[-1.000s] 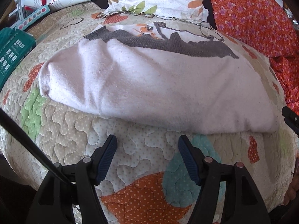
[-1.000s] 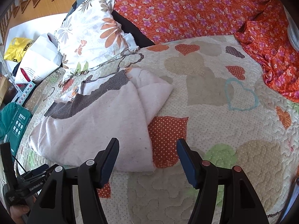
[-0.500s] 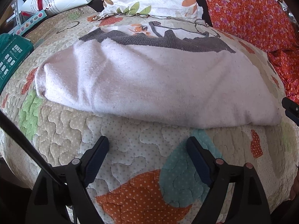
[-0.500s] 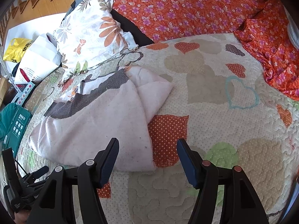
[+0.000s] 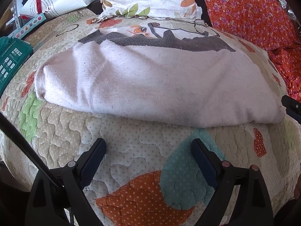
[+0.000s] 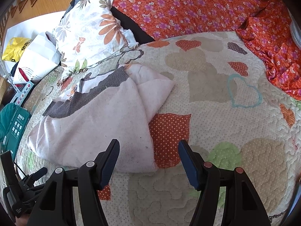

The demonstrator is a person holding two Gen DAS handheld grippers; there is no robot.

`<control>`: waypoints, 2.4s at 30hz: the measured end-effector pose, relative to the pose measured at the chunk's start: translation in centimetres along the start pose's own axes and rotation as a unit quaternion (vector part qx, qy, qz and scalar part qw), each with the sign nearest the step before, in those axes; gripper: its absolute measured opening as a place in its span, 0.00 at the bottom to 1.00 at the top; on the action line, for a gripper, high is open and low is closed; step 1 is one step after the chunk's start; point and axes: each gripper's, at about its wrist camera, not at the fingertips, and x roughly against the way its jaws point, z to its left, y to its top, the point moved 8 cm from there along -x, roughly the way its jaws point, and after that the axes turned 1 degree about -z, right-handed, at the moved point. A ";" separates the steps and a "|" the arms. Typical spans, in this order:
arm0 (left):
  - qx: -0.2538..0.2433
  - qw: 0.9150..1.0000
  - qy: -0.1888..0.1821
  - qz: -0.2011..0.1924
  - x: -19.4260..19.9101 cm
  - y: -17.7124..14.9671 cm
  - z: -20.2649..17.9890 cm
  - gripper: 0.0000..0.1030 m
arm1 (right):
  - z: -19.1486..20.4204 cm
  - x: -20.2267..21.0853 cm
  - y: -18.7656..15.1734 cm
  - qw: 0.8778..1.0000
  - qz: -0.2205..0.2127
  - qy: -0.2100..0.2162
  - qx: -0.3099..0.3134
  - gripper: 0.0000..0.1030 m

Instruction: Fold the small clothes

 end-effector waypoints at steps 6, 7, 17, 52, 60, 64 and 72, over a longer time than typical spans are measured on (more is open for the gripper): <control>-0.002 1.000 0.000 0.002 0.0 -0.1 -0.1 0.91 | 0.2 0.0 0.0 1.000 0.001 -0.001 0.003 0.68; -0.003 1.000 0.000 0.002 0.0 -0.1 -0.1 0.91 | 0.2 0.0 0.0 1.000 0.001 -0.001 0.003 0.68; -0.001 1.000 0.002 0.005 0.0 -0.3 0.0 0.92 | 0.2 0.0 0.1 1.000 0.000 0.000 0.003 0.68; -0.001 1.000 -0.002 0.009 0.2 -1.0 0.0 0.93 | 0.7 -0.3 -0.2 1.000 0.005 -0.002 0.007 0.69; 0.003 1.000 -0.009 0.015 0.8 -1.2 0.1 0.93 | 0.7 -0.5 -0.3 1.000 0.008 -0.004 0.009 0.69; 0.004 1.000 -0.020 0.018 1.2 -1.2 0.2 0.90 | 0.8 -0.6 -0.4 1.000 0.009 -0.005 0.011 0.69; 0.007 0.999 -0.037 0.014 2.3 -1.1 0.6 0.85 | 0.9 -0.7 -0.5 1.000 0.011 -0.008 0.017 0.69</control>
